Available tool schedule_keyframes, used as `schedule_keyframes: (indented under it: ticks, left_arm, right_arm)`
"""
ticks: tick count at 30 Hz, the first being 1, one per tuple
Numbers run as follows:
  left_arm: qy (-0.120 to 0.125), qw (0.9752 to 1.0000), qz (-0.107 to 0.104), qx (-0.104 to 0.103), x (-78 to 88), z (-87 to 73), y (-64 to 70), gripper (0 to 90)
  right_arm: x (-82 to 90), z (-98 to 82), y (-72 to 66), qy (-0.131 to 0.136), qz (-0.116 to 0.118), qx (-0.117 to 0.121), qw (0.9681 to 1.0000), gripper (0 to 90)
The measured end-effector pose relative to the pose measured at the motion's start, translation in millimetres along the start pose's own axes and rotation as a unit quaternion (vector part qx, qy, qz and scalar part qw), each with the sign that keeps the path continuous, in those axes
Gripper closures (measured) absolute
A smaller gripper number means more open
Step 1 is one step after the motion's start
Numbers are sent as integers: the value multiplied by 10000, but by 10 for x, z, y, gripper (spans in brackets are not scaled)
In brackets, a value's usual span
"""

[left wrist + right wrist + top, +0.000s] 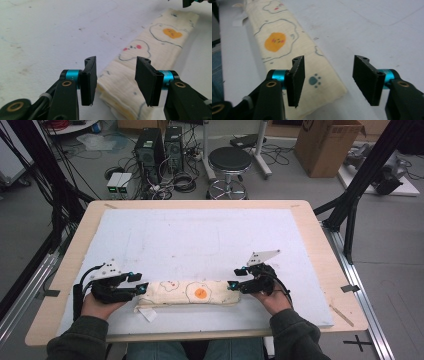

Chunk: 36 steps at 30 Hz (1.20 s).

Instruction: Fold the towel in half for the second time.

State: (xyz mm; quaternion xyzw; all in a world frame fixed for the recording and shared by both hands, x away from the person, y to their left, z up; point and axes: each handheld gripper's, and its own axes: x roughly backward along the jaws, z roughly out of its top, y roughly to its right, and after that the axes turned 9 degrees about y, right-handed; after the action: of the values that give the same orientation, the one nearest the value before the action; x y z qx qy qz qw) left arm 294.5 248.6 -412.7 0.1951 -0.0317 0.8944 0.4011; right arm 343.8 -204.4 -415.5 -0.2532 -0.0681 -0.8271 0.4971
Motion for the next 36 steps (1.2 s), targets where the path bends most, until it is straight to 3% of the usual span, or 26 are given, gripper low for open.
schedule_keyframes:
  ticks: [3, 7, 12, 16, 18, 21, 24, 28, 36]
  left_arm:
    - [-255, 9995, 136, 127, -87, -31, -80, 543]
    - [-522, 9984, 128, 155, -165, -57, -107, 546]
    - [-855, 9960, -8, 250, -248, -95, -118, 530]
    - [-1069, 9938, -183, 252, -290, -133, -103, 573]
    - [-1081, 9939, -150, 171, -292, -138, -85, 603]
    - [-1081, 9936, -314, 79, -293, -138, -61, 707]
    - [-1069, 9937, -324, -31, -295, -133, -23, 802]
    - [-1052, 9940, -285, -119, -280, -121, -16, 829]
    - [-812, 9966, -143, -44, -294, -77, -13, 833]
  right_arm:
    - [-55, -5, 71, -186, -134, -205, 9995, 499]
    - [-157, -35, 115, -467, -113, -301, 9984, 509]
    - [-227, -65, 141, -709, 4, -354, 9969, 548]
    - [-244, -73, 120, -811, 73, -287, 9963, 589]
    - [-245, -72, 107, -841, 90, -280, 9960, 629]
    - [-255, -69, 81, -866, 212, -177, 9959, 739]
    - [-251, -62, 59, -900, 333, -133, 9953, 839]
    - [-229, -53, 61, -867, 344, -110, 9956, 864]
    - [-123, 7, 109, -704, 264, -60, 9972, 866]
